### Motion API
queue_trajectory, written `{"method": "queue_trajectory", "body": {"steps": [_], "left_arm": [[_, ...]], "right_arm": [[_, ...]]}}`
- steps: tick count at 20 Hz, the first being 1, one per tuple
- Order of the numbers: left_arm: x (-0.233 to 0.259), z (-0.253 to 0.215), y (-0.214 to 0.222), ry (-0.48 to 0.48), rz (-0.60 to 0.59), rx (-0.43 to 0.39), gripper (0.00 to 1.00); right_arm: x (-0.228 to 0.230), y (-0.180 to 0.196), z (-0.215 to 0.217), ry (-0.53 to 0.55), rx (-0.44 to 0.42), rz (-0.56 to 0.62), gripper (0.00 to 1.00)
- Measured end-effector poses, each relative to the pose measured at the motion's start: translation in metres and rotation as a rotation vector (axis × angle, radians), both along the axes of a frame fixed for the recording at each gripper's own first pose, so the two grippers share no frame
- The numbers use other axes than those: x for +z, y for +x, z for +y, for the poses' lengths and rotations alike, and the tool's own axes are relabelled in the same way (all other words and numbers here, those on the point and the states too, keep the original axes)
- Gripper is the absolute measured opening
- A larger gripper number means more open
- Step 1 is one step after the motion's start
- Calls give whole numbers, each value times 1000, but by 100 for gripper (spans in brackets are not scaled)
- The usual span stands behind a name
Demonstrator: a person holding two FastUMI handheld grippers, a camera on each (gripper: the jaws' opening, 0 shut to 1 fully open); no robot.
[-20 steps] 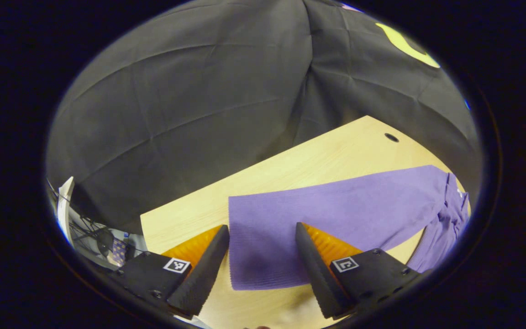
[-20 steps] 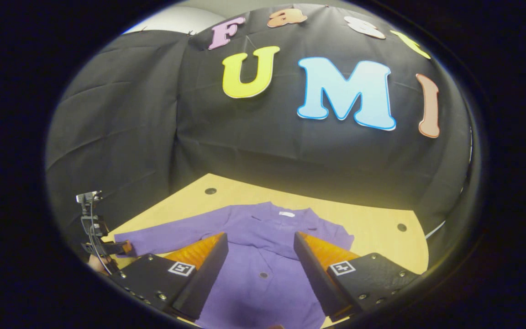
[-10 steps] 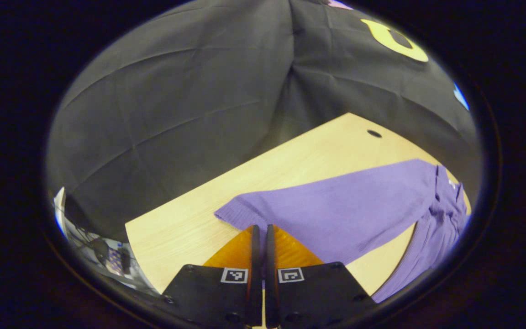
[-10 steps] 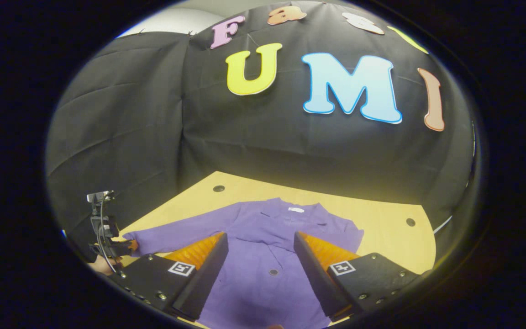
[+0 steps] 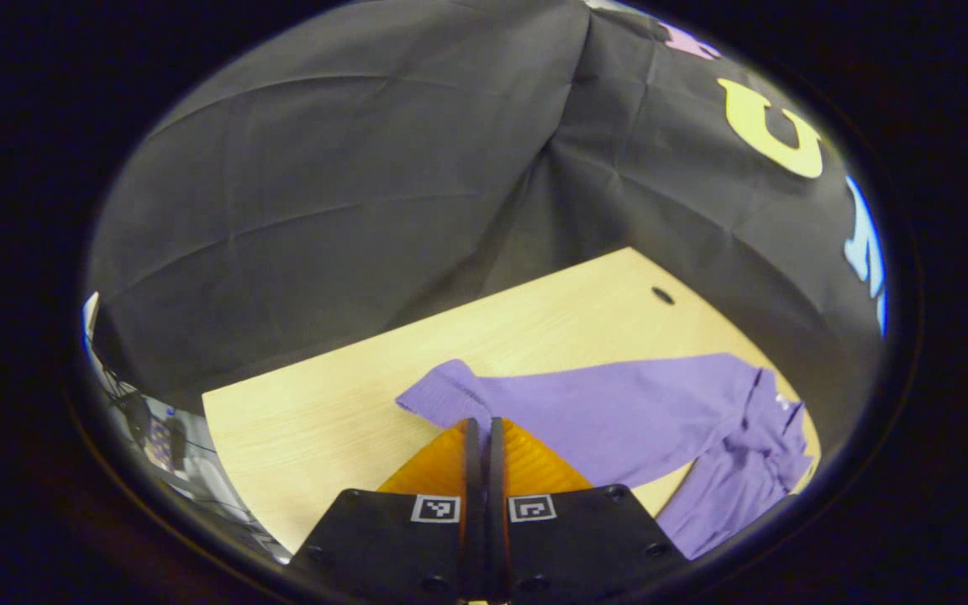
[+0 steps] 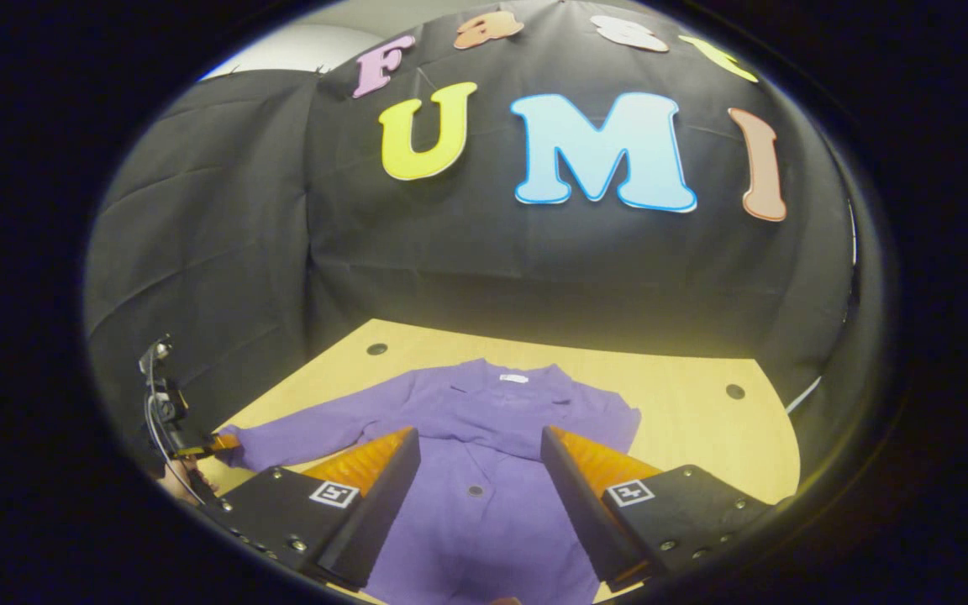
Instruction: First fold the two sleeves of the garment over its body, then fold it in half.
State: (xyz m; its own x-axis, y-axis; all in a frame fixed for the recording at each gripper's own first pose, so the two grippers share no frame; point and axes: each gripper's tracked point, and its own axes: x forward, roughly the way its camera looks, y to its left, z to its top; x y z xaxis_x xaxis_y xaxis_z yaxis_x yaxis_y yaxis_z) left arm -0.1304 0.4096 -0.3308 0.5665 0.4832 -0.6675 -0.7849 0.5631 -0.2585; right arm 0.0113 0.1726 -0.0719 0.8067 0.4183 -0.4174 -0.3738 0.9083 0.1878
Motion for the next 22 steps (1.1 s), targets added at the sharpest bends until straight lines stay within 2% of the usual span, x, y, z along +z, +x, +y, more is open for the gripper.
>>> {"method": "queue_trajectory", "body": {"steps": [3,7,17,22], "left_arm": [[41,-10,23,58,-52,-57,7],[85,-50,75,80,-120,-146,7],[146,-201,209,86,-221,-429,7],[152,-282,264,90,-236,-547,6]], "right_arm": [[-5,-1,-13,10,-16,10,91],[-11,-1,-34,28,-45,15,91],[-31,6,-109,64,-159,33,91],[-49,7,-151,67,-206,60,92]]}}
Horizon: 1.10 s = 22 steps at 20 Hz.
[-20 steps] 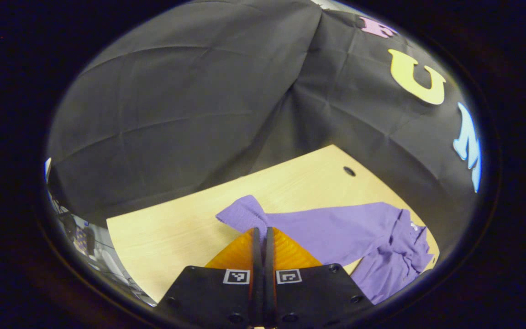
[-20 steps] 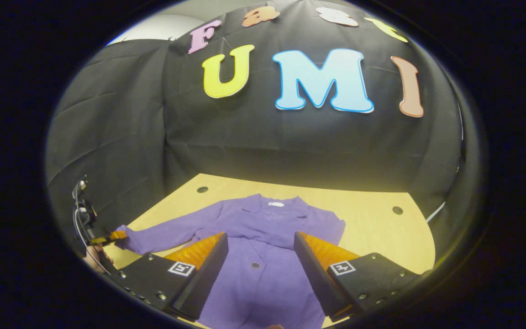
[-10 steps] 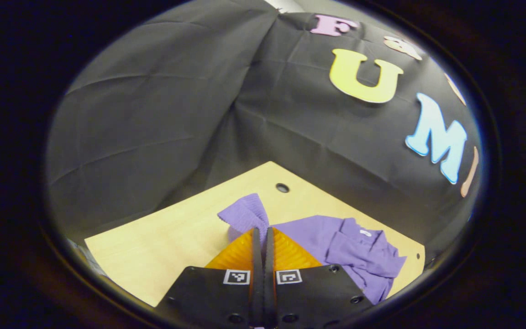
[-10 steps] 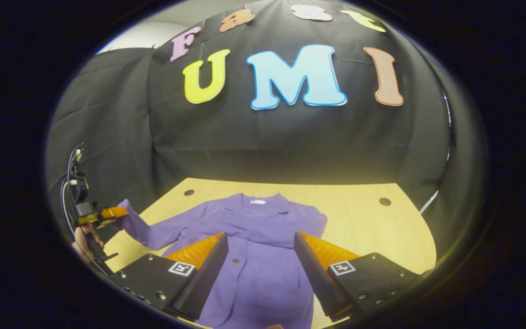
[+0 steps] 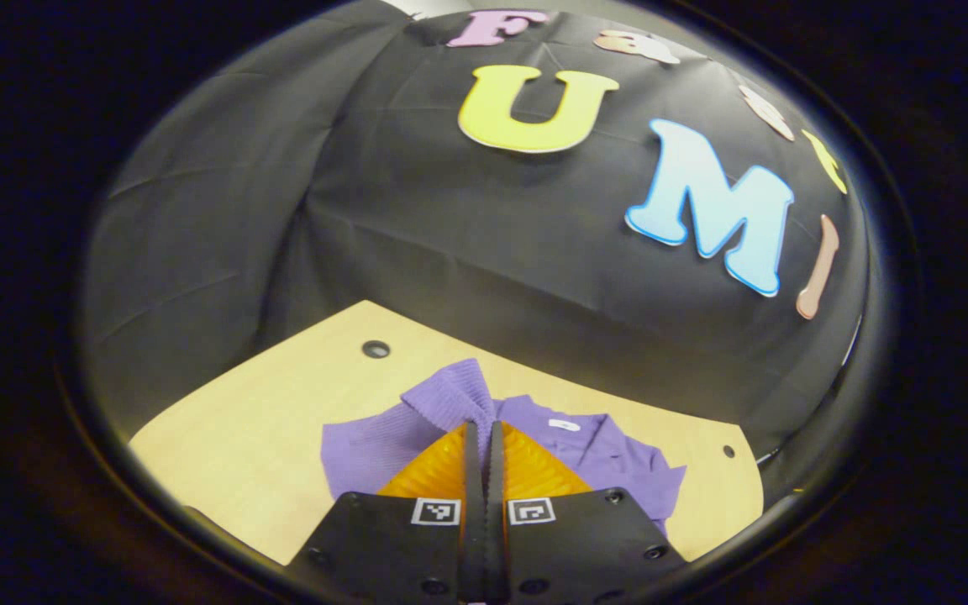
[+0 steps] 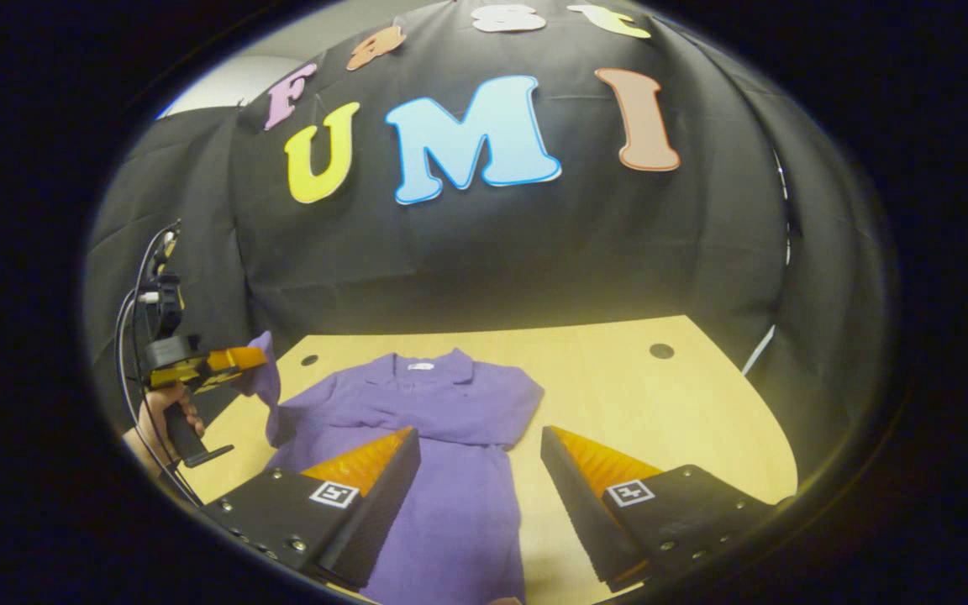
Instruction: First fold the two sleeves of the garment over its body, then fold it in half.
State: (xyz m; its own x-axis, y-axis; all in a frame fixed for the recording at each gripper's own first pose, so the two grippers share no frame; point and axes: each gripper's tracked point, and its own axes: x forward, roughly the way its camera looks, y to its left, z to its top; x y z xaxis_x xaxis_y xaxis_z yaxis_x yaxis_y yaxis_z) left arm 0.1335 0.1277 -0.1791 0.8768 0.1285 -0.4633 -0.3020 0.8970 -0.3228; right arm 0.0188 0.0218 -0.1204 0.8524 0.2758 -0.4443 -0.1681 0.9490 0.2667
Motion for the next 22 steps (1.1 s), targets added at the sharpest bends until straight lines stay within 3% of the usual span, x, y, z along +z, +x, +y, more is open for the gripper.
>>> {"method": "queue_trajectory", "body": {"steps": [11,15,22], "left_arm": [[-34,-196,60,26,58,-284,6],[-56,-229,65,55,104,-342,6],[-84,-242,67,77,162,-410,8]], "right_arm": [[-30,0,-60,-9,-50,46,92],[-37,3,-67,-31,-58,51,92],[-38,-14,-77,-59,-127,62,92]]}}
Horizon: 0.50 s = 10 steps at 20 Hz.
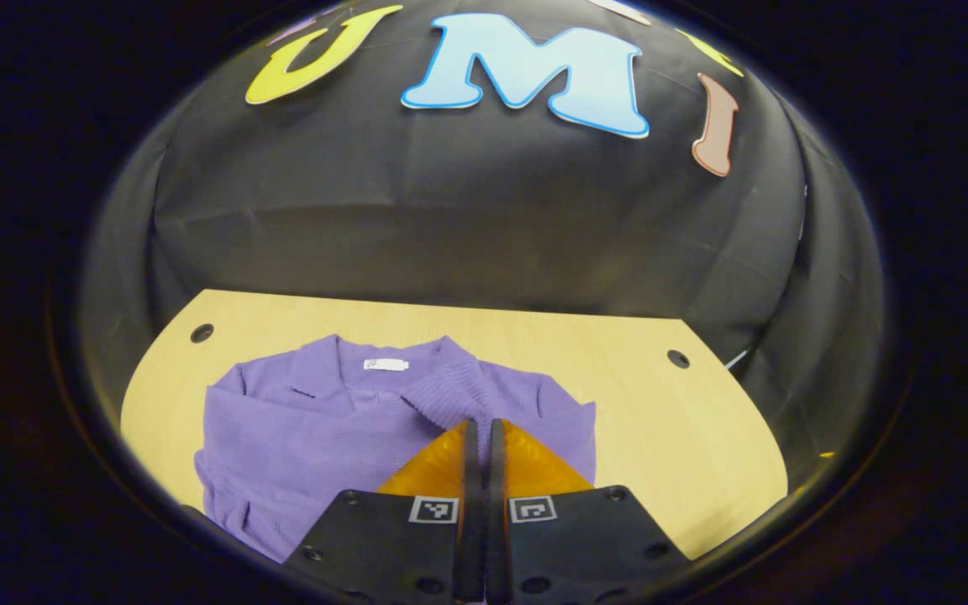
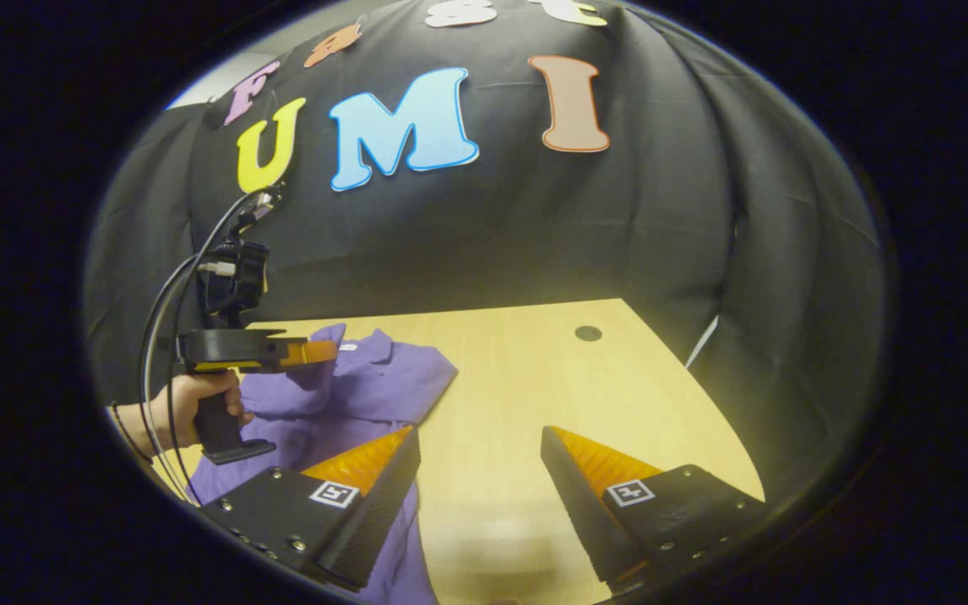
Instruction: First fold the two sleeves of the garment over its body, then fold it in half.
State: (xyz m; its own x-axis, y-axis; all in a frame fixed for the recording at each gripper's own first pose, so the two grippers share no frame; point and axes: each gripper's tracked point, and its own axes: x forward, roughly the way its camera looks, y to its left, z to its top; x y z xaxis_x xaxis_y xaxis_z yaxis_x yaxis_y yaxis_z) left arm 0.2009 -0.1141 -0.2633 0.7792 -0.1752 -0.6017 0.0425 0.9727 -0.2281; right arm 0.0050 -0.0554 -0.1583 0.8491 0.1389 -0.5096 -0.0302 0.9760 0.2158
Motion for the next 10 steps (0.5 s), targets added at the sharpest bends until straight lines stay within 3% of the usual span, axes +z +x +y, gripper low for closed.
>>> {"method": "queue_trajectory", "body": {"steps": [5,6,7,8,9,10], "left_arm": [[1,-12,-5,0,-20,-77,16],[3,-15,-8,-5,-28,-95,24],[5,-17,-10,-3,-36,-105,42],[7,-18,-14,-7,-42,-119,50],[9,-17,-20,-8,-46,-127,72],[11,-16,-24,-2,-54,-131,76]], "right_arm": [[-1,-18,7,-19,-20,14,92],[2,-22,9,-15,-30,13,92],[2,-26,10,-11,-37,10,91],[3,-29,13,-10,-41,9,91],[3,-32,17,-15,-40,13,91],[1,-36,19,-24,-41,17,91]]}}
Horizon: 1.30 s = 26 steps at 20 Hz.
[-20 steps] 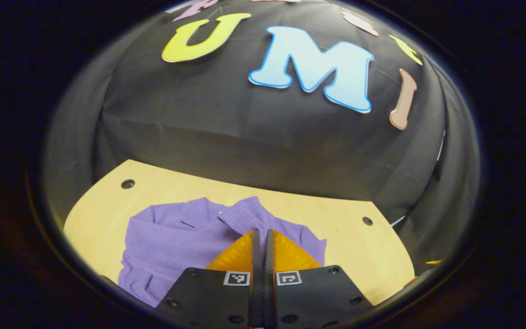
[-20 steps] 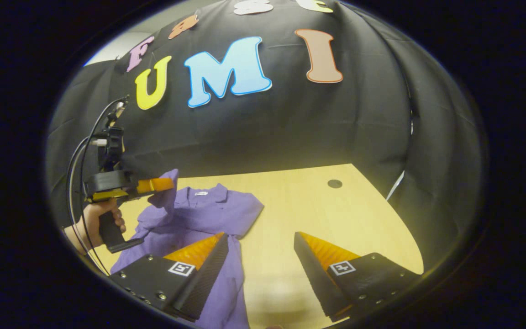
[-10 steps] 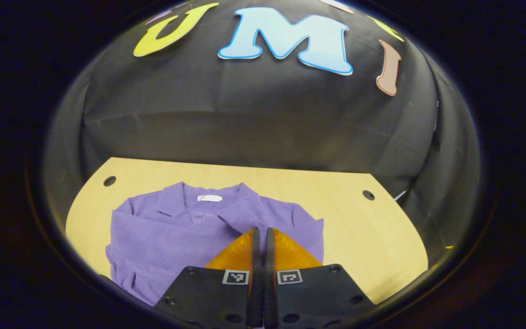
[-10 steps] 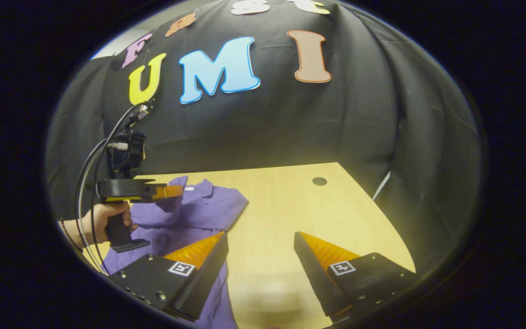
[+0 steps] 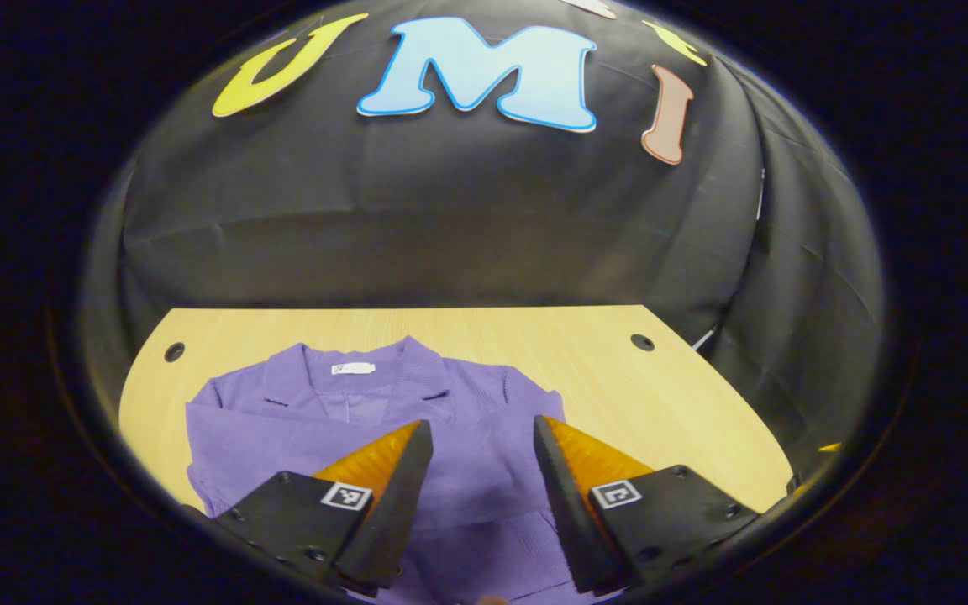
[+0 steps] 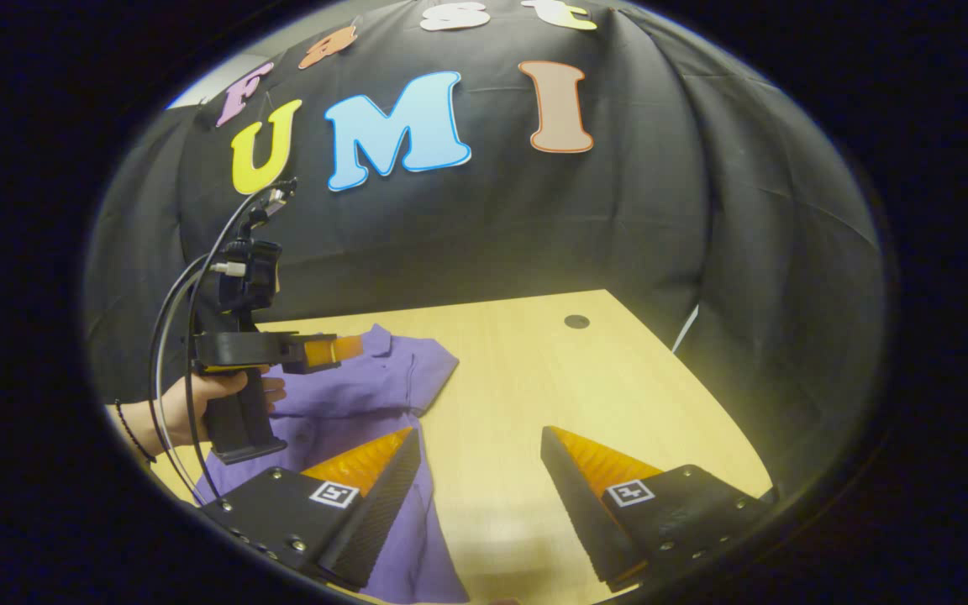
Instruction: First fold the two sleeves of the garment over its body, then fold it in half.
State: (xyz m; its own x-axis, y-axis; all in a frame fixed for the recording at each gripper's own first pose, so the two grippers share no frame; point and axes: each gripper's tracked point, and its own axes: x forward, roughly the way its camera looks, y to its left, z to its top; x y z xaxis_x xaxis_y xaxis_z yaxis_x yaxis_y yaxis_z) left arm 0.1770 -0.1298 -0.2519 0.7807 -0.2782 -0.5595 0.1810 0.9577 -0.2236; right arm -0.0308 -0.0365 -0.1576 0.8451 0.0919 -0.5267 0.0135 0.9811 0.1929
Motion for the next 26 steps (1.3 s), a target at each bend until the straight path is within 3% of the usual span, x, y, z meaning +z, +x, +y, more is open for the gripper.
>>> {"method": "queue_trajectory", "body": {"steps": [1,3,4,5,12,26], "left_arm": [[2,5,-5,10,-11,-1,81],[7,17,-17,23,-25,1,81],[9,23,-23,17,-29,3,93],[13,29,-31,8,-32,10,96],[23,103,-90,3,-37,87,96],[-28,214,-265,56,124,149,96]], "right_arm": [[0,-4,2,-8,-1,1,92],[-1,-13,8,-16,-5,2,92],[-2,-18,12,-16,-5,8,92],[-4,-24,15,-19,-6,15,92],[-26,-53,42,-52,12,63,92],[-80,-116,112,-142,114,204,92]]}}
